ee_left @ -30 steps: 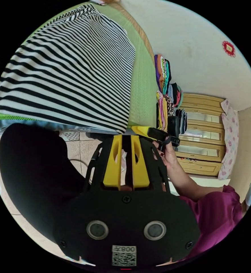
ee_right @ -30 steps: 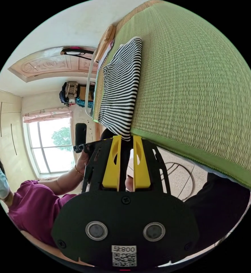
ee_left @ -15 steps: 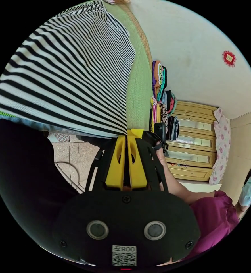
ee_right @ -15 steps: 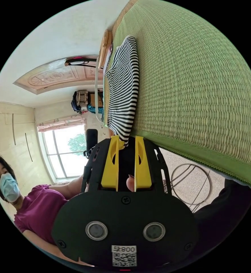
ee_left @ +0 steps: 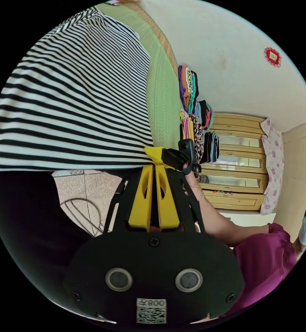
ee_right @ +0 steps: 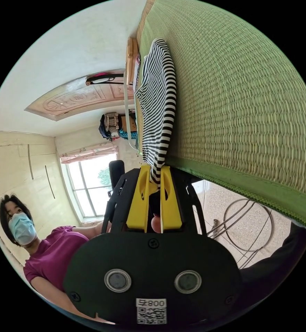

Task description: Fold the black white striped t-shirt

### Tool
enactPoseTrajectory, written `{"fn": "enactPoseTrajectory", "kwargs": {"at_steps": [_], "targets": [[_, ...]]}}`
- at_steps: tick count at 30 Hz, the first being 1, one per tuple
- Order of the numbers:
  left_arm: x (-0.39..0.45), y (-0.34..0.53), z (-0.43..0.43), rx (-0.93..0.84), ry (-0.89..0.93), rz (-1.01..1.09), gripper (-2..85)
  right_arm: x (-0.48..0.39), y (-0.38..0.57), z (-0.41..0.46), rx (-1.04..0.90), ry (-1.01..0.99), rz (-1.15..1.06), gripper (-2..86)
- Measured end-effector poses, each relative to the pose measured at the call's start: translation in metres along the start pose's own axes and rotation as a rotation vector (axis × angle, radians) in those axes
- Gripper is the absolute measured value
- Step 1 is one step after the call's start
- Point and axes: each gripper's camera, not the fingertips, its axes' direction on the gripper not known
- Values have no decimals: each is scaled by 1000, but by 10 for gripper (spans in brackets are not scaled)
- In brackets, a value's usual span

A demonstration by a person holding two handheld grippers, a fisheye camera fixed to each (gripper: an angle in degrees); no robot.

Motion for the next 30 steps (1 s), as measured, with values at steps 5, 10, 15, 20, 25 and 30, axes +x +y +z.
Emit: {"fn": "enactPoseTrajectory", "kwargs": {"at_steps": [5, 10, 15, 20, 25, 30], "targets": [[-1, 21, -28, -23, -31, 40, 11, -4, 3, 7, -7, -1, -4, 21], [-13, 49, -77, 44, 3, 23, 20, -22, 4, 15, 1, -23, -29, 16], [-43, 72, -128, 175, 153, -60, 48, -56, -1, 33, 6, -53, -67, 13], [-73, 91, -167, 310, 304, -147, 75, -92, -8, 58, -2, -62, -104, 12], [-88, 100, -186, 381, 404, -196, 93, -121, -14, 93, -20, -45, -126, 12], [-104, 115, -210, 497, 495, -248, 102, -143, -14, 136, -23, -41, -131, 11]]}}
